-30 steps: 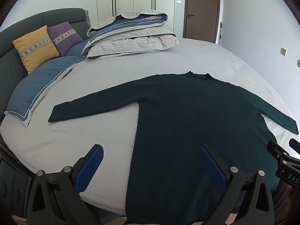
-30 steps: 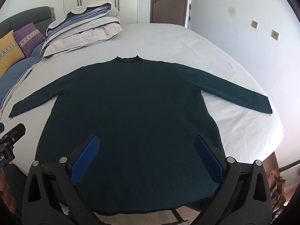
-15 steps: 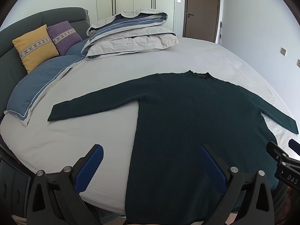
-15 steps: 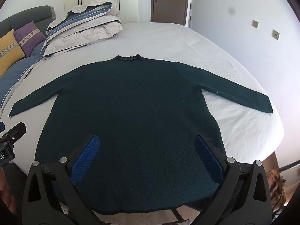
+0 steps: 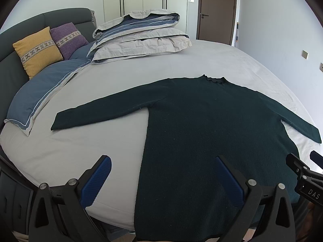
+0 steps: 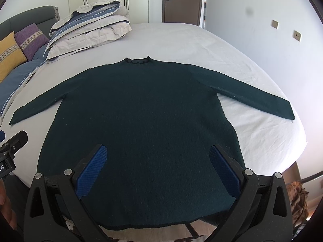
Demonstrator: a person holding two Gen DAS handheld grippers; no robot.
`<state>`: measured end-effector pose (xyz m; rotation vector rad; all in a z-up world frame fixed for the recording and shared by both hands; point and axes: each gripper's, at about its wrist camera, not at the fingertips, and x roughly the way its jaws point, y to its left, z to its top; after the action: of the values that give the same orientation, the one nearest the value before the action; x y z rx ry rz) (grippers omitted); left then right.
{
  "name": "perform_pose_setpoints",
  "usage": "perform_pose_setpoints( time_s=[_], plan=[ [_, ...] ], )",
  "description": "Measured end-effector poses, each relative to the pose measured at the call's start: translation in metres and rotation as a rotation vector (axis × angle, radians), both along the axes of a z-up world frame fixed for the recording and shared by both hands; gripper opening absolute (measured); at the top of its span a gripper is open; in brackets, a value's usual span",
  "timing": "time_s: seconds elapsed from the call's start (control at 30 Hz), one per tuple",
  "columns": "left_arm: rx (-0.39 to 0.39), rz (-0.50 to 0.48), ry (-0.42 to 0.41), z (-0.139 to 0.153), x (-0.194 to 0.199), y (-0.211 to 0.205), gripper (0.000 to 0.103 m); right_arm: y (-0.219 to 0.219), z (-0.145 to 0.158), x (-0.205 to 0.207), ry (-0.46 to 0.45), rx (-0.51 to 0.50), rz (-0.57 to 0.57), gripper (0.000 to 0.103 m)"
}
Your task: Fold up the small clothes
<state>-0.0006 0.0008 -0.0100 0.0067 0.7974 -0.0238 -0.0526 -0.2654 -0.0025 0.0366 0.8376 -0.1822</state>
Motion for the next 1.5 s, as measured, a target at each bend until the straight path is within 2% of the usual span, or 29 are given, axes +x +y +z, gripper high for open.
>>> perform_pose_setpoints(
  time_s=[1.5],
  plan=[
    [0.000, 0.001, 0.011, -0.0083, -0.0021, -0.0005, 0.103, 0.0024, -0.0074, -0.0013, 0.016, 0.013, -0.005, 0.103]
  ],
)
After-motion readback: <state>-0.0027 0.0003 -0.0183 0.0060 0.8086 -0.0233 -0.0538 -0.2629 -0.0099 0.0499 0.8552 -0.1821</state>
